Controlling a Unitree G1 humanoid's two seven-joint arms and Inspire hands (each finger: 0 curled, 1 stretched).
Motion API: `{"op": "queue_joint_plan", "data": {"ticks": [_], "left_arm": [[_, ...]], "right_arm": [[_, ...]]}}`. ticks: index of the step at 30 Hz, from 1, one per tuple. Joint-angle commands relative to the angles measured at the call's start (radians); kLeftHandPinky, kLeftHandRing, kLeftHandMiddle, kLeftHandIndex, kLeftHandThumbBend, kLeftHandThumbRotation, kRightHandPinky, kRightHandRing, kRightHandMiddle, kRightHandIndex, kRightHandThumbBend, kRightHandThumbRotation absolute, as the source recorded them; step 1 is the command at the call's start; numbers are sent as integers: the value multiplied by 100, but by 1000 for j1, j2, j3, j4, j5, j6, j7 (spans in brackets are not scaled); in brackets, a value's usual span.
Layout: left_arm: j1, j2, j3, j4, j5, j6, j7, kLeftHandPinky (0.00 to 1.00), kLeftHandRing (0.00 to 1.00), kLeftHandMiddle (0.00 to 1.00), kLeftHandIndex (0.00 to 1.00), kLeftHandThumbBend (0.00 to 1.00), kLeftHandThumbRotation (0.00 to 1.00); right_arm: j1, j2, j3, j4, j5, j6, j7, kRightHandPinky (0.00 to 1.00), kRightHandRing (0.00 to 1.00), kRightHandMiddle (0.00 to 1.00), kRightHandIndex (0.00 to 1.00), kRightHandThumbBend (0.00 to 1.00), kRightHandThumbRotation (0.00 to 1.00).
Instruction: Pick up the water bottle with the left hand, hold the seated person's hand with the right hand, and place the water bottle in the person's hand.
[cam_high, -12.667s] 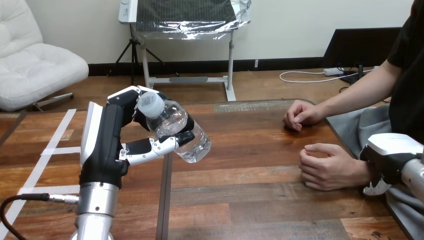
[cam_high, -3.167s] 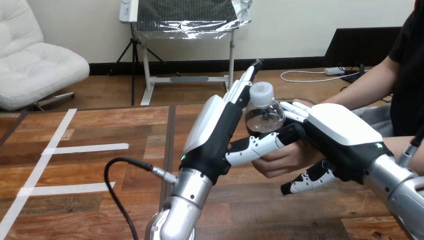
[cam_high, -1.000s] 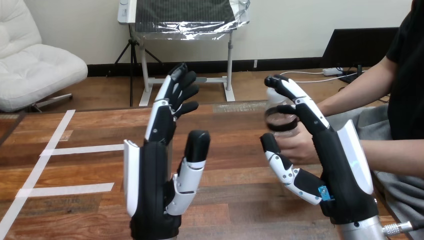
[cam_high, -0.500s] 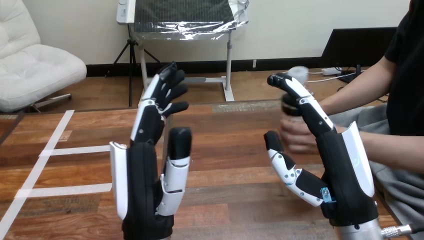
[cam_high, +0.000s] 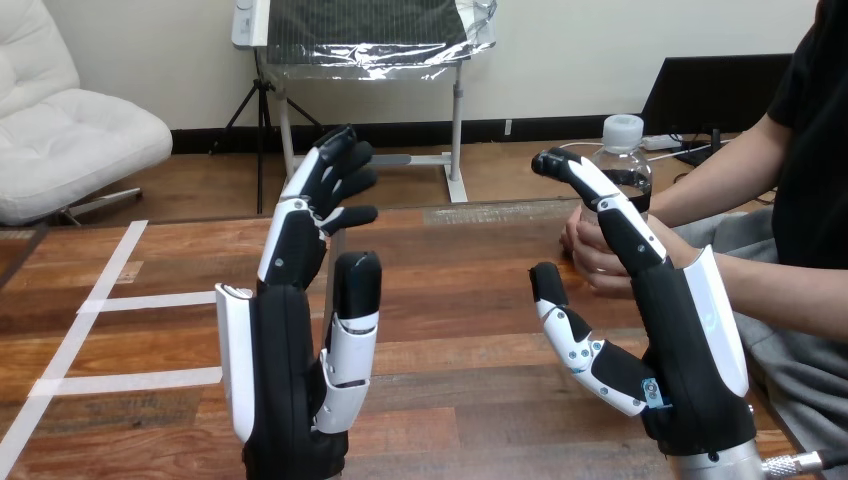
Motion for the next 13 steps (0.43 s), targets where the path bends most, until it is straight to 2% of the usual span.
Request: {"op": "queue_joint_plan", "data": {"ticks": [1,13], "left_arm": [[120,-33,1,-48,8,7,7,64,76,81,83,41,100],[126,-30,0,-52,17,3,18,64,76,80,83,41,100]], "right_arm": [[-29,17,-5,6,22,-18,-3,94,93,91,85,12,0],[-29,12,-3,-3,40,-4,16,93,92,91,84,14,0]]}}
